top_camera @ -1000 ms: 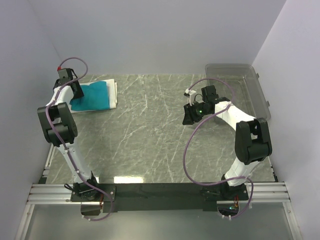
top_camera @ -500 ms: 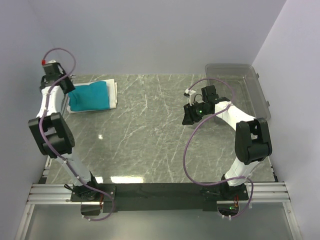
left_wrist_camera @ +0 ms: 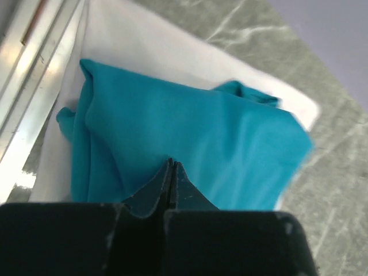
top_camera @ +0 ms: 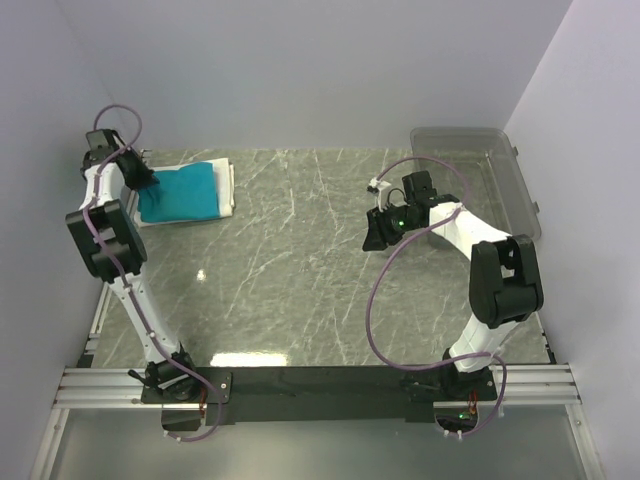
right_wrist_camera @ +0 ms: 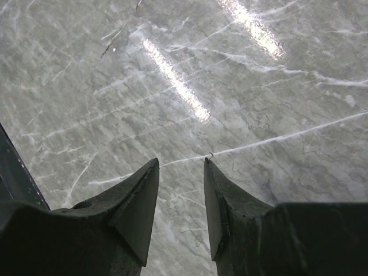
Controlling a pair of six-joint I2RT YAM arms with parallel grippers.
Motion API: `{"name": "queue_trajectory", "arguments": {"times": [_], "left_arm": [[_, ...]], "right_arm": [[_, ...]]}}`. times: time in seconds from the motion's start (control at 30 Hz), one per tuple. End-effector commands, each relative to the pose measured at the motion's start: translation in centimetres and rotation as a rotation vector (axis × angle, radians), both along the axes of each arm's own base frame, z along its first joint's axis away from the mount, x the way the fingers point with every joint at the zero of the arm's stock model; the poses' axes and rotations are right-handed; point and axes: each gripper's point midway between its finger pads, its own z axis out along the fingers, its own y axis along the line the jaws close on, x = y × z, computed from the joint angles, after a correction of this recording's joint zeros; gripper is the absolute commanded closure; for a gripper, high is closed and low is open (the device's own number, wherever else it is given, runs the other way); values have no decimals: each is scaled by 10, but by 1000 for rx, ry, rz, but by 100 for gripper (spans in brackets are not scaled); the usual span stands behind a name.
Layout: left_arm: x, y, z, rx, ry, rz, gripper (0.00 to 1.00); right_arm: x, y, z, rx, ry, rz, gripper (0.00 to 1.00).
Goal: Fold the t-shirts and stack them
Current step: Neatly place the folded tshirt to the corner
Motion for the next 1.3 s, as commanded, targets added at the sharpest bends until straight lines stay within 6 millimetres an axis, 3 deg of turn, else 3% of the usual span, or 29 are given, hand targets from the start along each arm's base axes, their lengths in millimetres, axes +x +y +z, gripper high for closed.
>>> {"name": "queue_trajectory", "arguments": {"times": [0.0,0.17,0.37,0.43,0.53,0.57,0.6,0.63,0.67,0.73,0.8,0.9,1.0,1.27], "left_arm": [[9,5,-13,-27,38,30,99],[10,38,-51,62,130,162,92],[32,45,-49,49,52,202,72],[39,38,-39,20,11,175,70],[48,30,-1,20,-92,139,67],[48,28,23,28,-138,129,66],[48,28,35,39,-161,130,66],[44,29,39,50,-161,133,66],[40,31,60,82,-189,146,66],[26,32,73,126,-186,150,65],[14,37,71,163,-151,172,65],[-12,35,44,189,-43,168,72],[-23,27,22,176,1,137,78],[-24,24,-37,119,124,129,80]], "right_arm": [[10,1,3,16,-6,5,56],[9,1,-1,11,9,6,57],[9,-1,-4,1,15,2,57],[9,-1,-3,-1,13,3,57],[8,-1,-3,-2,13,6,57],[8,0,-4,-1,14,6,57],[8,-1,-4,0,13,7,57],[8,-1,-5,1,17,7,57],[8,0,-5,2,18,10,57],[8,0,-5,4,19,11,57],[7,0,-5,5,18,15,57],[7,1,-5,10,19,16,57],[6,1,-5,13,26,17,58],[6,1,-5,12,24,19,58]]}}
